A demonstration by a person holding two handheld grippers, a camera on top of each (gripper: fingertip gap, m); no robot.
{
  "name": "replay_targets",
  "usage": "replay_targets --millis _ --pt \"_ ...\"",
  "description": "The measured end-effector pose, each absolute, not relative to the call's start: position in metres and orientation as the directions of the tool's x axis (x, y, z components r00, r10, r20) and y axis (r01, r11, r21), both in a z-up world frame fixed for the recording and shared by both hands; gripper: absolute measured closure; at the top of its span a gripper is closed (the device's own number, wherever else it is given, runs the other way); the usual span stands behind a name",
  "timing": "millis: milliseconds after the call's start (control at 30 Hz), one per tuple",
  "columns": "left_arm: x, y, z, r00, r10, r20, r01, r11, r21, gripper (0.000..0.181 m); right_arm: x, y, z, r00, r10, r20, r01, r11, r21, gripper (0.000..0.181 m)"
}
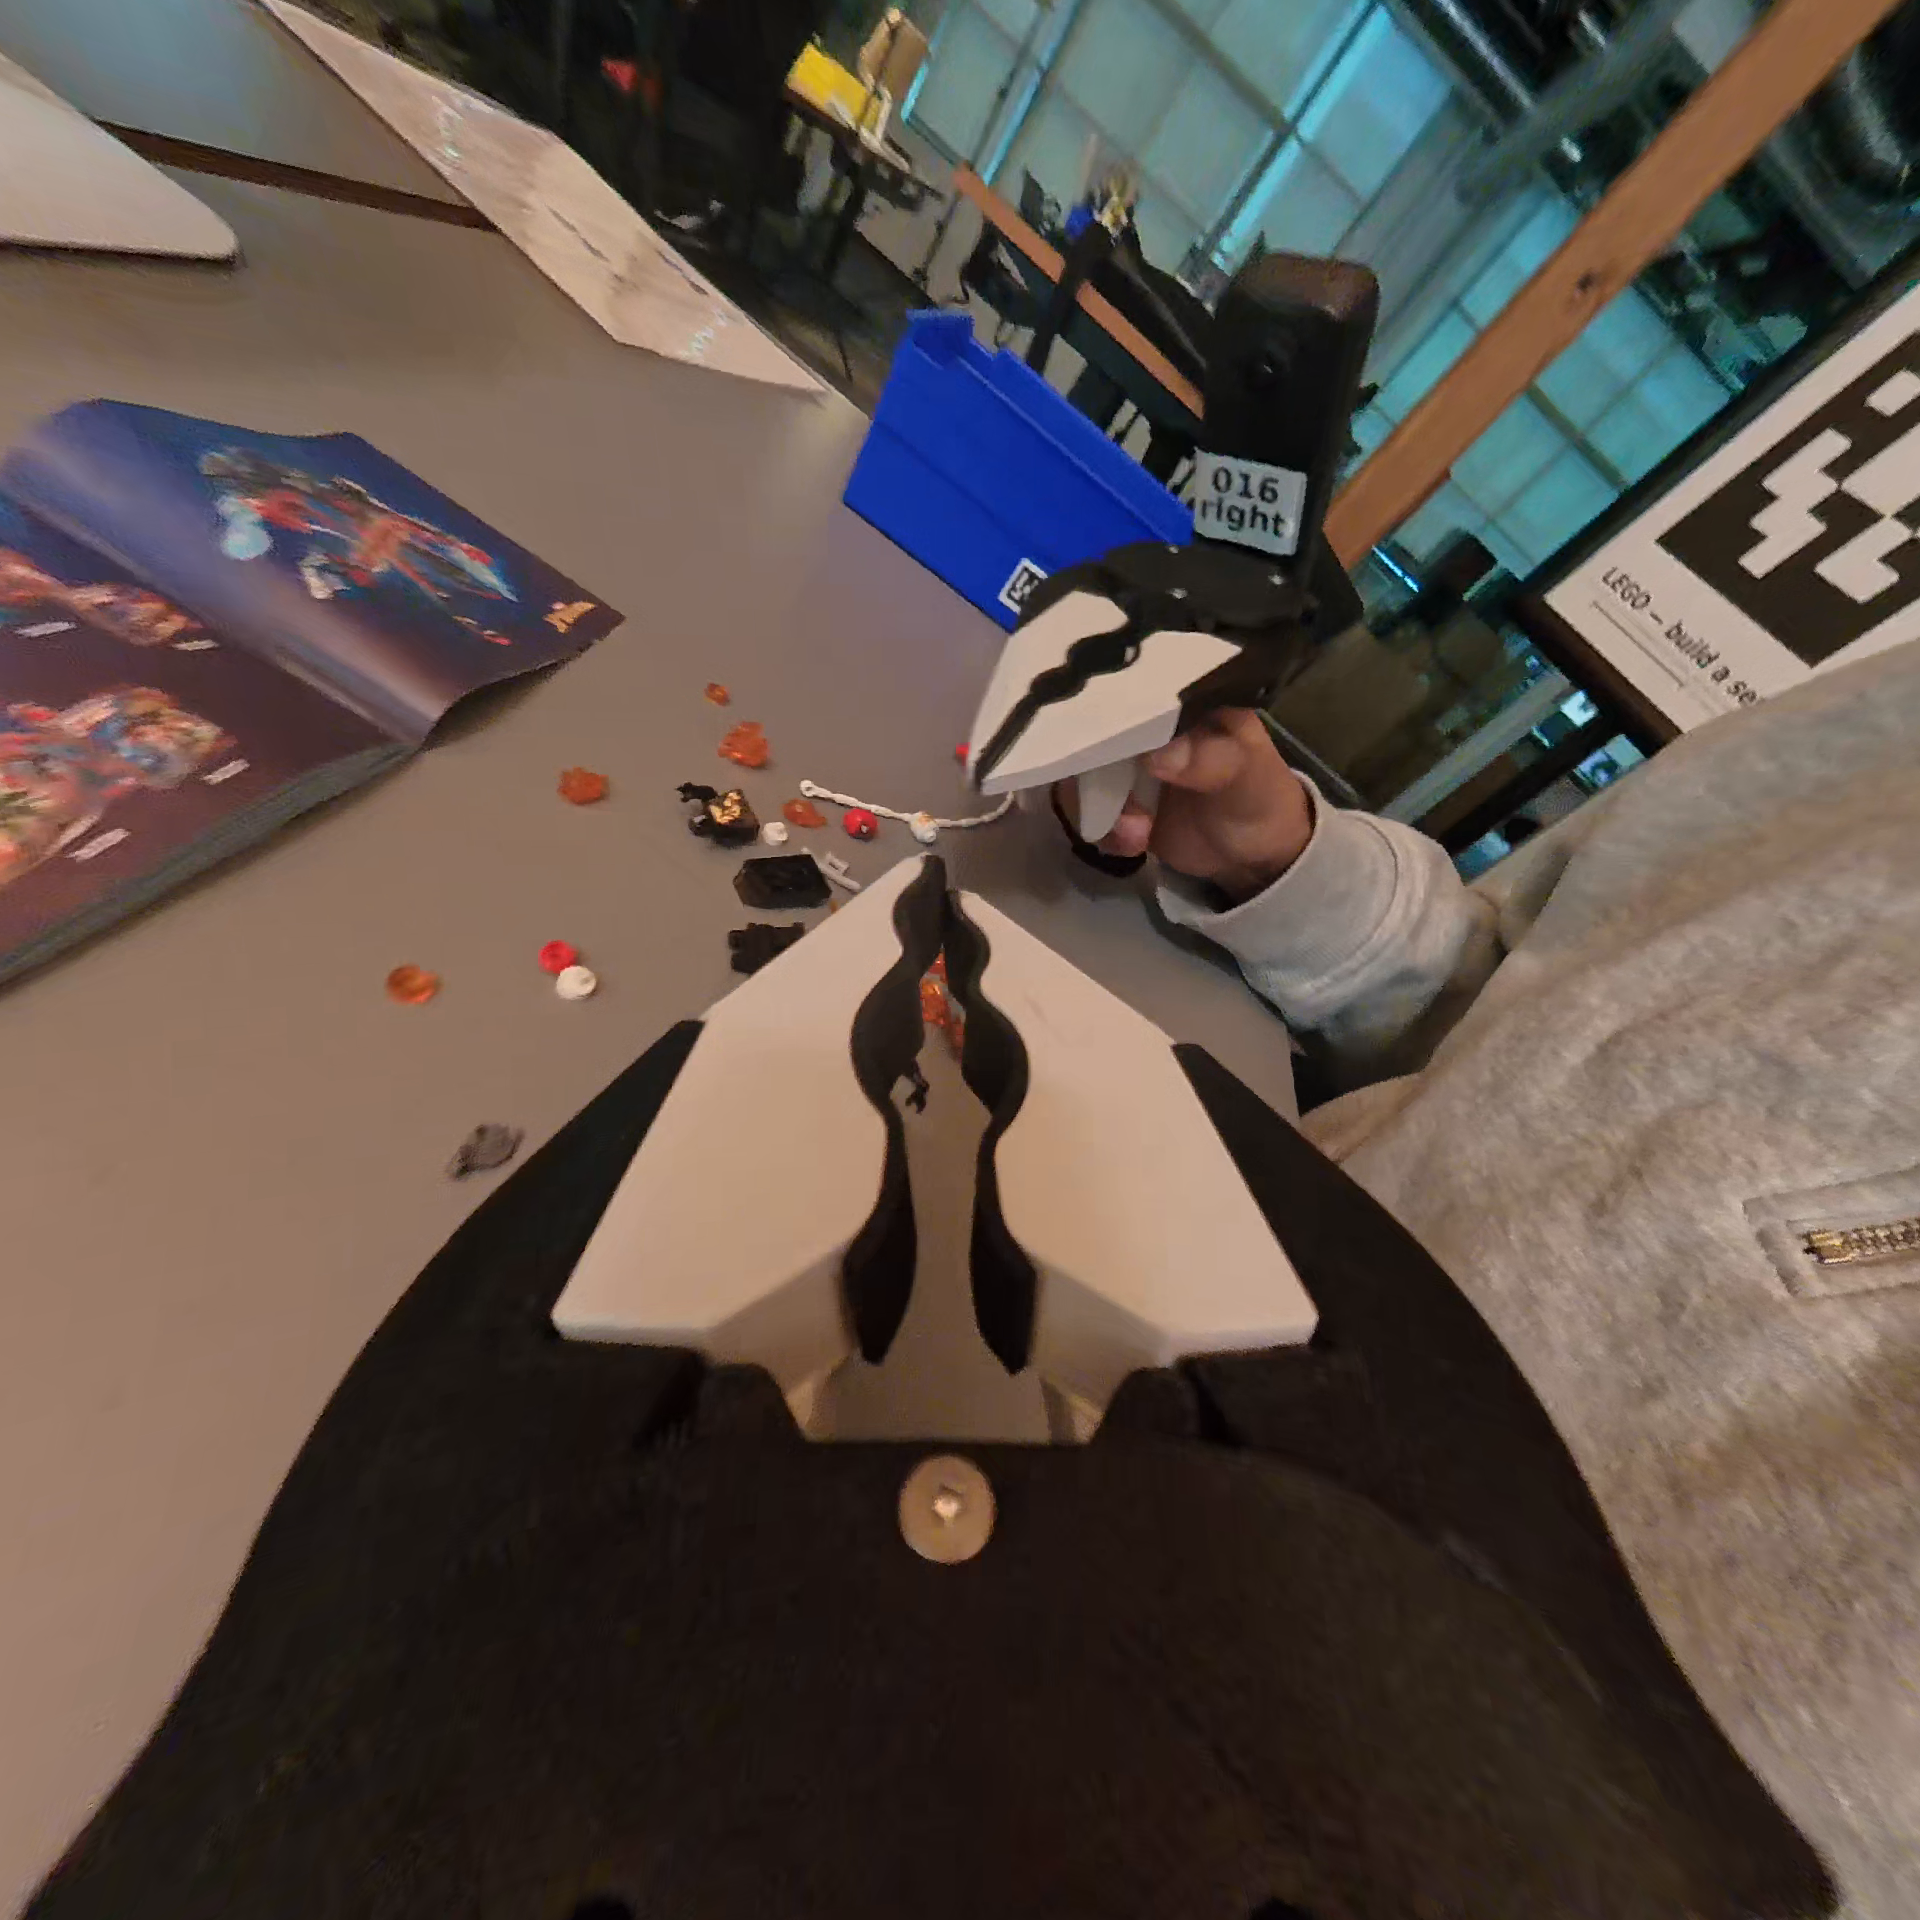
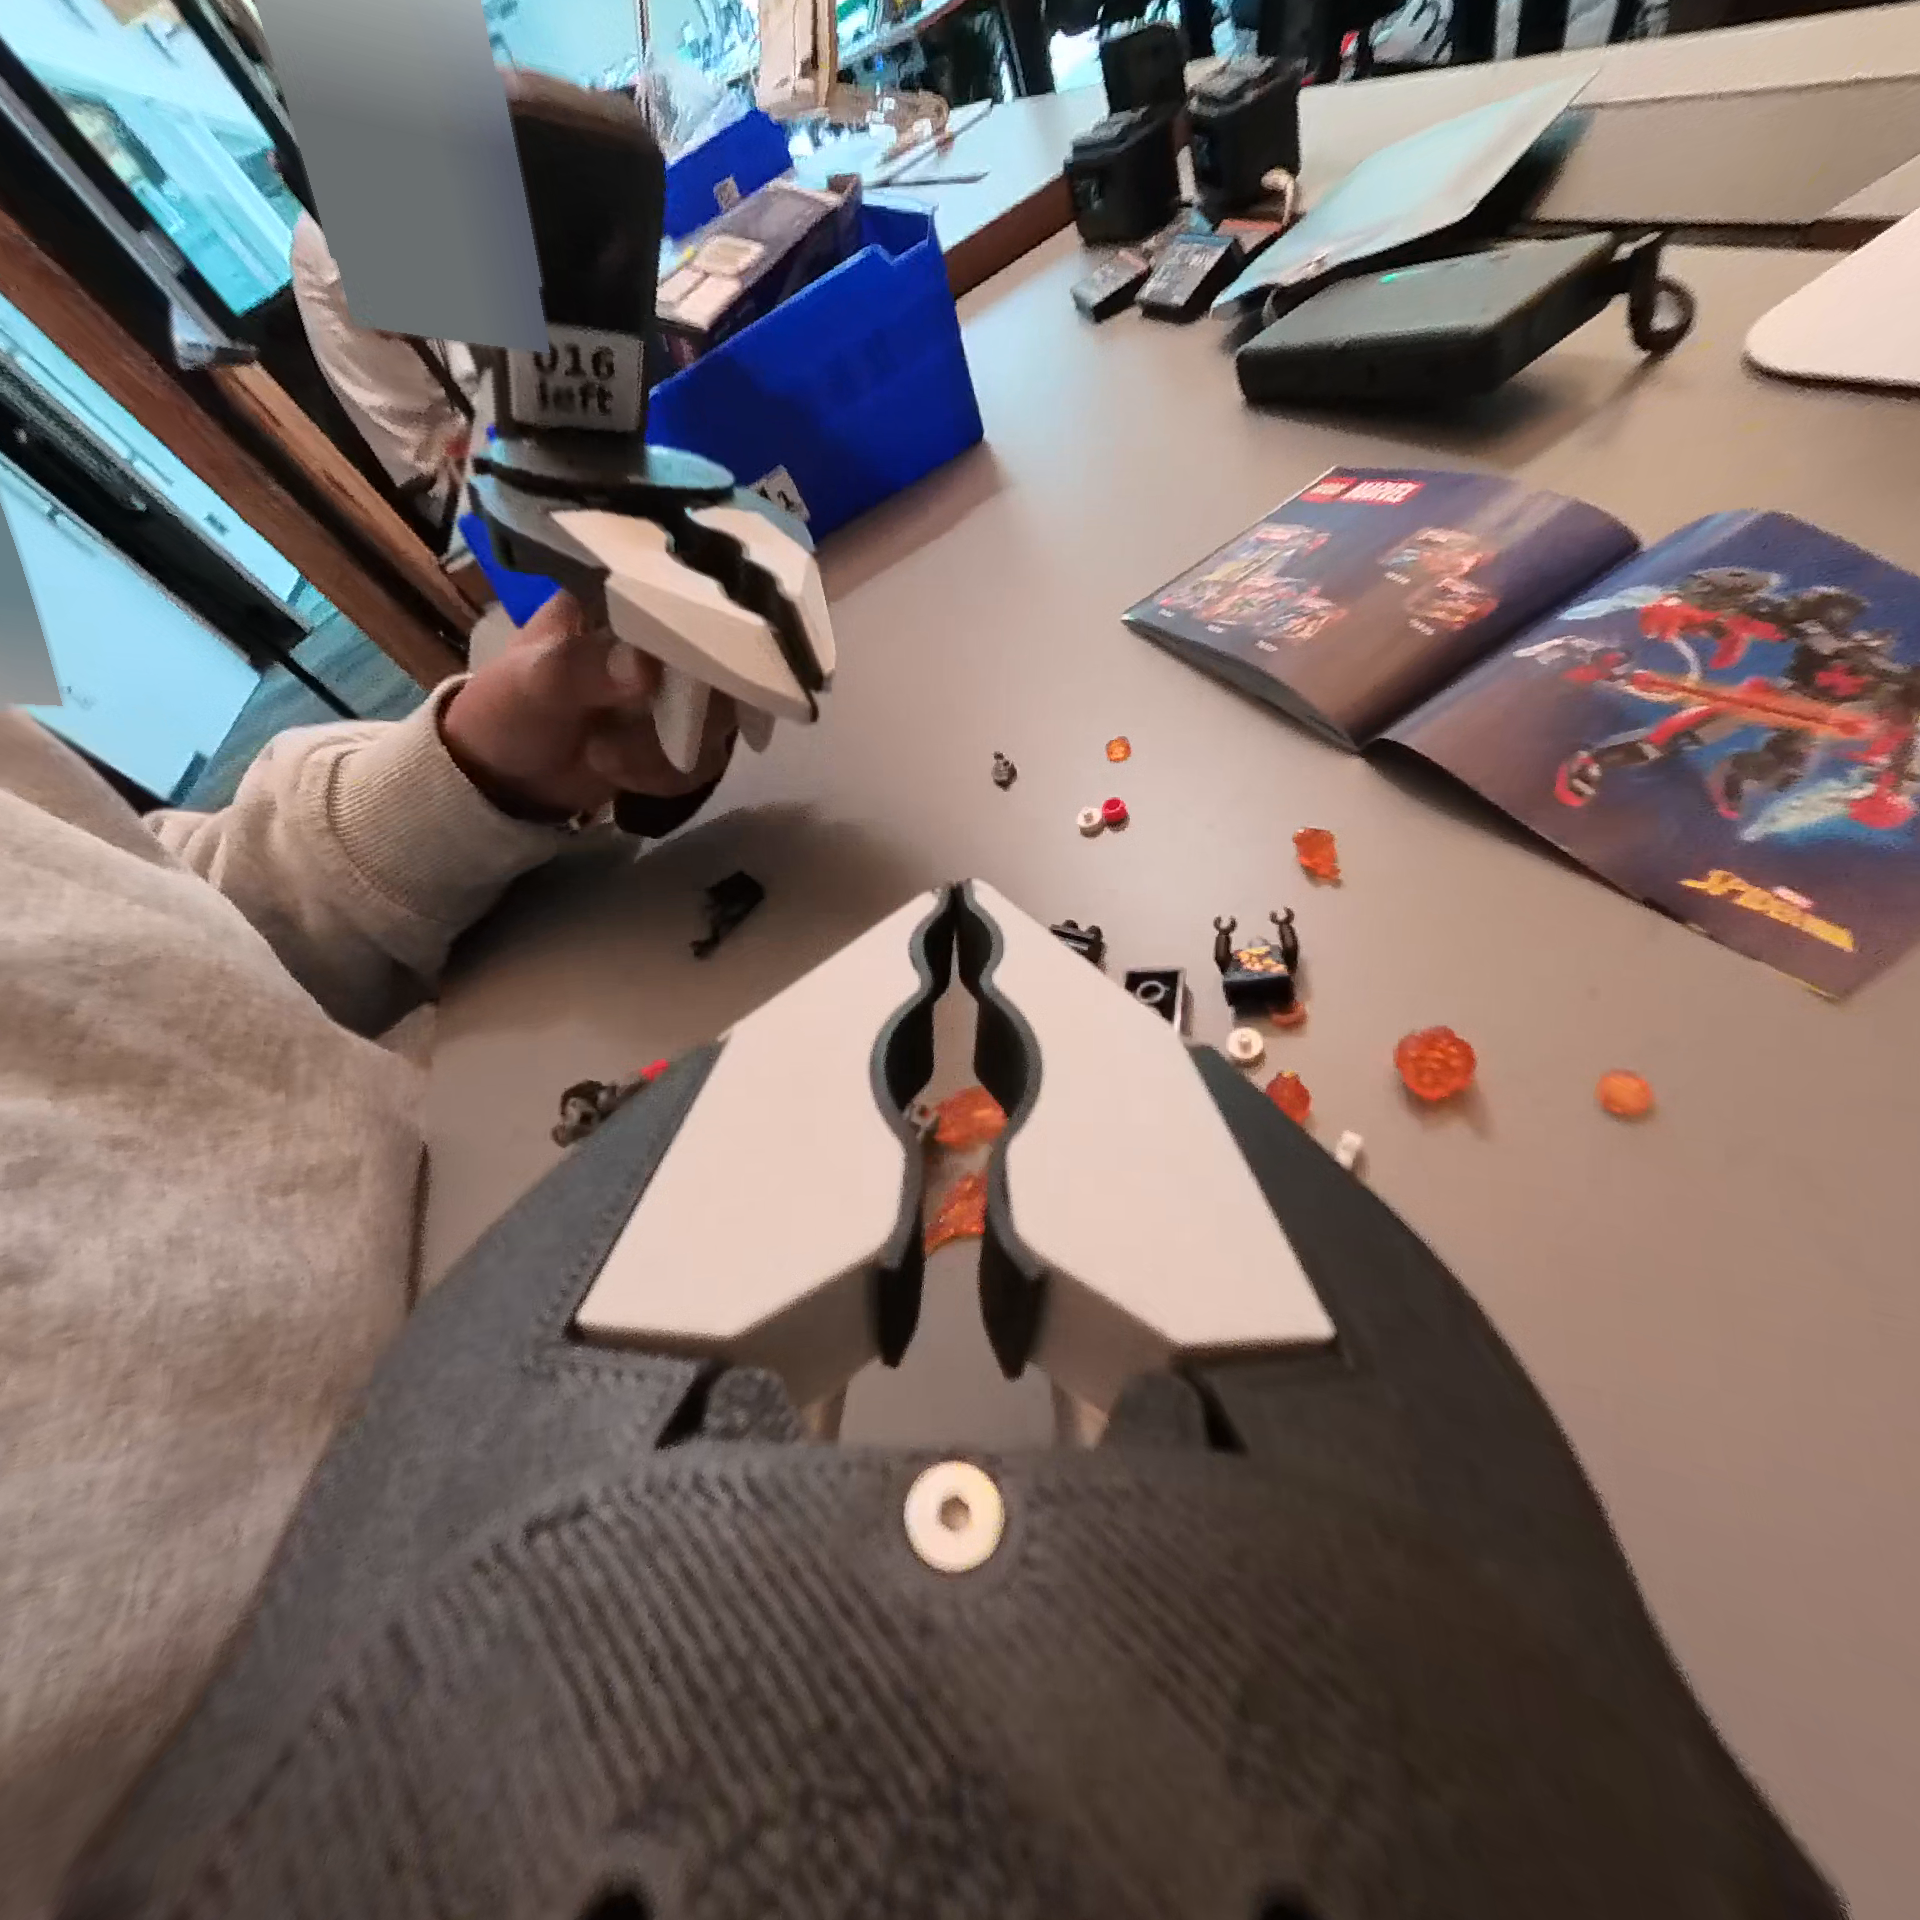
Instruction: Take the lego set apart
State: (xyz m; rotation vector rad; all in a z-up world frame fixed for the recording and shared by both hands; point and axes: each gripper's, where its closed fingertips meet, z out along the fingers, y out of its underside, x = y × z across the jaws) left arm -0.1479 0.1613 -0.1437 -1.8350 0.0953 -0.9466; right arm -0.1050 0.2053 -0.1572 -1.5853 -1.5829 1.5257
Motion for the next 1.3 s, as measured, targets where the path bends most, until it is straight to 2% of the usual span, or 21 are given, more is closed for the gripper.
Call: replay_targets --millis 200,400,500,667,833,900,933,1000,1167,1300 --pt "-0.167 0.142 -0.136 0.730 -0.395 0.558 0.402 -0.411 -0.818 0.181 -0.086 0.204 -0.140 -0.235 0.866 -0.441 0.310 -0.363 -0.879 0.181" --pt "-0.176 0.112 -0.147 0.800 -0.300 0.520 0.376 -0.426 -0.823 0.181 -0.071 0.194 -0.142 -0.202 0.869 -0.451 0.275 -0.392 -0.878 0.180" --pt "-0.172 0.093 -0.166 0.833 -0.261 0.488 0.315 -0.502 -0.806 0.166 -0.068 0.182 -0.139 -0.211 0.862 -0.462 0.250 -0.409 -0.878 0.175" --pt "-0.154 0.068 -0.203 0.896 -0.267 0.355 0.110 -0.641 -0.759 0.147 -0.073 0.160 -0.139 -0.242 0.843 -0.480 0.239 -0.427 -0.872 0.171" --pt "-0.153 0.065 -0.225 0.942 -0.255 0.218 -0.019 -0.689 -0.725 0.147 -0.080 0.138 -0.136 -0.284 0.839 -0.464 0.246 -0.404 -0.881 0.170" --pt "-0.151 0.065 -0.229 0.944 -0.273 0.188 -0.060 -0.700 -0.712 0.151 -0.082 0.130 -0.134 -0.297 0.837 -0.459 0.247 -0.397 -0.884 0.170" --pt "-0.151 0.066 -0.230 0.946 -0.278 0.165 -0.081 -0.699 -0.710 0.159 -0.083 0.127 -0.133 -0.303 0.836 -0.458 0.249 -0.394 -0.885 0.169" --pt "-0.149 0.068 -0.230 0.946 -0.290 0.142 -0.106 -0.694 -0.712 0.159 -0.085 0.120 -0.133 -0.312 0.836 -0.451 0.255 -0.384 -0.888 0.168" --pt "-0.145 0.074 -0.219 0.940 -0.276 0.199 -0.032 -0.656 -0.754 0.160 -0.094 0.101 -0.139 -0.331 0.871 -0.362 0.293 -0.270 -0.917 0.163" --pt "-0.132 0.077 -0.193 0.867 -0.313 0.387 0.144 -0.587 -0.797 0.160 -0.102 0.087 -0.145 -0.355 0.914 -0.195 0.307 -0.083 -0.948 0.153"
